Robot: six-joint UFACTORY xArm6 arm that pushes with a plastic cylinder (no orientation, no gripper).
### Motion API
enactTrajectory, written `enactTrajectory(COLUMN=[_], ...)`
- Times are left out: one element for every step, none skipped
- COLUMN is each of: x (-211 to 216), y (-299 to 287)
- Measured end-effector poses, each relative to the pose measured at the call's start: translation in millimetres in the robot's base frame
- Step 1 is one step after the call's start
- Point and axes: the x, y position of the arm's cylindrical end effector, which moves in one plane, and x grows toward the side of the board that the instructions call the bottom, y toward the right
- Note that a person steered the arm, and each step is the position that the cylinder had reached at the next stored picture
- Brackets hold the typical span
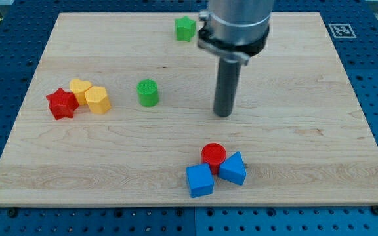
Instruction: Place the green circle below the green star
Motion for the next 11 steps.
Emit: enactTrajectory(x=[16.1,13.9,-61.4,-125.1,-106.7,-87.4,-86.9,-105.6,-158.6,-162.8,-133.9], y=[-54.8,-105.4,-112.0,-94.2,-87.7,-102.7,-146.8,-176.4,-145.8,-118.0,-135.5])
